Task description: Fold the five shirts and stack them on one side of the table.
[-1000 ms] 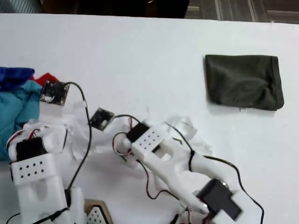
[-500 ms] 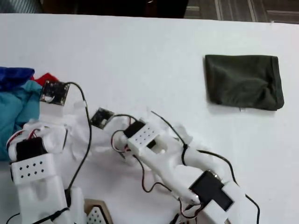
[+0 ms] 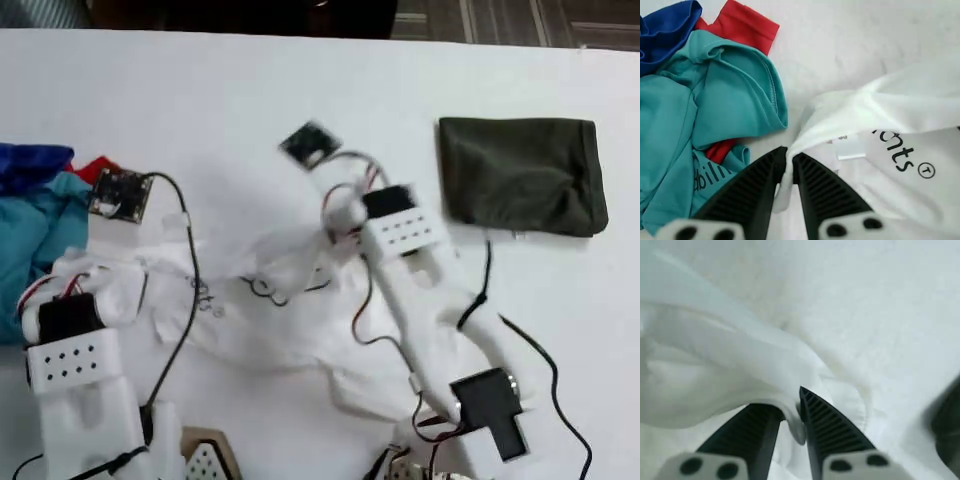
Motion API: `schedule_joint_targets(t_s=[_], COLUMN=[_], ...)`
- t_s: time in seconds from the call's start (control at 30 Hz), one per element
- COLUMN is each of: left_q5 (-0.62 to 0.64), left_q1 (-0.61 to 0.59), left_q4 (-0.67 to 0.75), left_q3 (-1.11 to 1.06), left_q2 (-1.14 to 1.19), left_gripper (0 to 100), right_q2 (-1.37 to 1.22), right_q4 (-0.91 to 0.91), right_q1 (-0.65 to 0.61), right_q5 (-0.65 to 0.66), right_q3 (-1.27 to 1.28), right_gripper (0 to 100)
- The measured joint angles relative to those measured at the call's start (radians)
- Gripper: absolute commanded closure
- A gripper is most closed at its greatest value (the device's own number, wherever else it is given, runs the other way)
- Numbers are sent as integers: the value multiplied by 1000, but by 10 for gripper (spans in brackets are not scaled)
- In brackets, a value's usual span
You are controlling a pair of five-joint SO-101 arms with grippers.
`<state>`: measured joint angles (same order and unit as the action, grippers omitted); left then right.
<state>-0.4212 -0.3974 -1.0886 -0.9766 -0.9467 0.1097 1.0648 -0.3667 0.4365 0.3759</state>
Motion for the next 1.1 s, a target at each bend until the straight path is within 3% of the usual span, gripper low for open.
schedule_joint_targets(t_s=[0.1,0.3,0.77,1.1], left_q5=[18,20,-3,-3], left_q1=[31,35,34,34], left_q4=[5,6,8,29], left_q3=[-3,-55,-100,-100], left_q2=[0,0,0,0], left_gripper=[975,975,975,975], right_q2=[-18,-51,186,186], right_q4=[-9,97,399,255], right_q1=[3,-114,-153,-172], right_q5=[8,11,11,17], right_q3=[-15,-17,6,227], right_gripper=[973,801,808,808])
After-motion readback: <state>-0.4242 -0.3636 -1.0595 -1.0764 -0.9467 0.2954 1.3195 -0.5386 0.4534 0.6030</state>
